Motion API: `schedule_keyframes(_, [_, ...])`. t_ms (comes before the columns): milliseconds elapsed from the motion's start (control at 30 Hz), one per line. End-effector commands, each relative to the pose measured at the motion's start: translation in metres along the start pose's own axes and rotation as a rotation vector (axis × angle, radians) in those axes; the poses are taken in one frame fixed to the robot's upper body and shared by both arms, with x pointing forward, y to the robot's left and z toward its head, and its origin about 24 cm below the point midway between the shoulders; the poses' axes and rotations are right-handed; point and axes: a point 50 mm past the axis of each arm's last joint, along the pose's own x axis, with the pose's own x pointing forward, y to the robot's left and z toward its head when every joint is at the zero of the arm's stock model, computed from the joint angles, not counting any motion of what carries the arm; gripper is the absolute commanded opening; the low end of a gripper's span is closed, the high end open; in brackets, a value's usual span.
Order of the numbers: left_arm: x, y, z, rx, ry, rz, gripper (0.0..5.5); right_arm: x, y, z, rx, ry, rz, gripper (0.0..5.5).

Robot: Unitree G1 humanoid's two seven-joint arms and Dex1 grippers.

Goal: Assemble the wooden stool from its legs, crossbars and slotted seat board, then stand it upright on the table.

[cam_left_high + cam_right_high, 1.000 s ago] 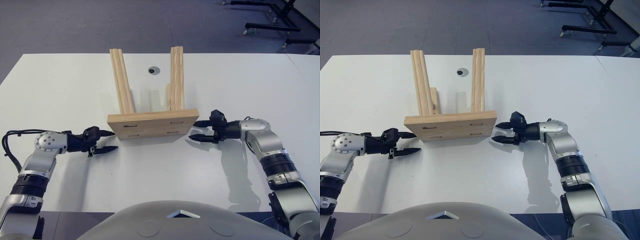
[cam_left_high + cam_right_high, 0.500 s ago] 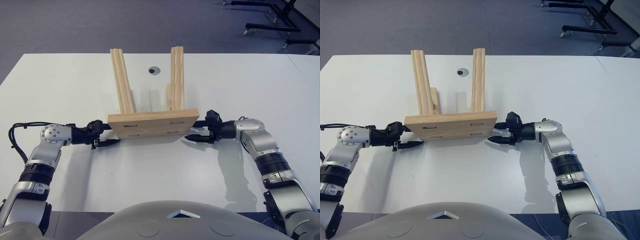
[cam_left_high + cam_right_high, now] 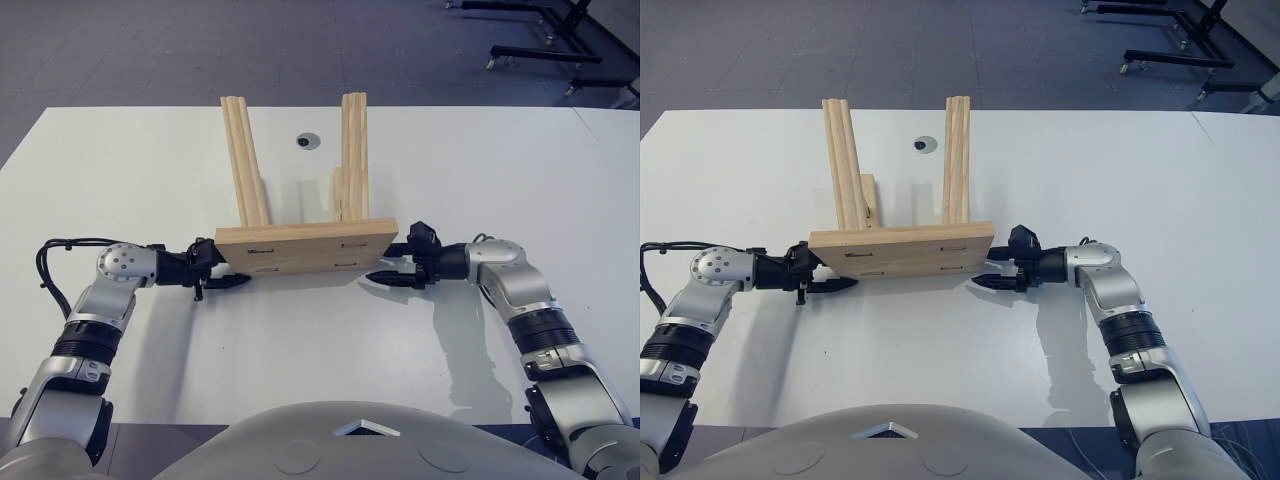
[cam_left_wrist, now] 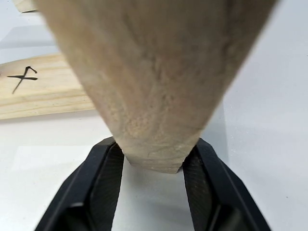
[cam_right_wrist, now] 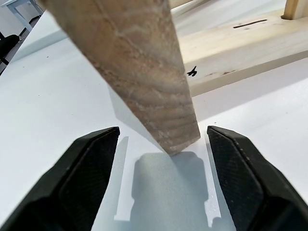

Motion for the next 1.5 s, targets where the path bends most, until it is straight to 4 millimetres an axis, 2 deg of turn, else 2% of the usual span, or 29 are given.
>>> schedule_keyframes(33, [0.003, -0.001, 0.0, -0.005, 0.015, -0.008, 1.8, 0.01, 0.002, 0.002, -0.001, -0.007, 0.024, 3.37])
schedule_keyframes(100, [0.003, 0.0, 0.0, -0.006, 0.014, -0.008, 1.6, 0.015, 0.002, 0.003, -0.003, -0.015, 0.029, 3.37])
schedule_keyframes(433, [0.002, 0.004, 0.009, -0.015, -0.042, -0.017, 1.46, 0.017, 0.004, 0.0, -0.002, -0.021, 0.053, 1.89])
schedule_keyframes(700, [-0.002, 0.004, 0.012, -0.021, -0.083, 0.001, 1.46, 0.006, 0.006, -0.008, 0.014, 0.025, 0.058, 1.8])
schedule_keyframes(867, [-0.001, 0.001, 0.012, -0.019, -0.087, -0.003, 1.45, 0.011, 0.01, -0.018, 0.021, 0.078, 0.086, 1.79])
schedule_keyframes(1367, [-0.001, -0.008, 0.008, -0.018, -0.056, -0.029, 1.44, 0.01, 0.007, -0.02, -0.019, 0.126, 0.069, 1.79])
schedule_keyframes(1500, [-0.002, -0.012, 0.01, -0.056, -0.088, -0.049, 1.43, 0.006, 0.009, -0.014, -0.015, 0.098, 0.095, 1.68])
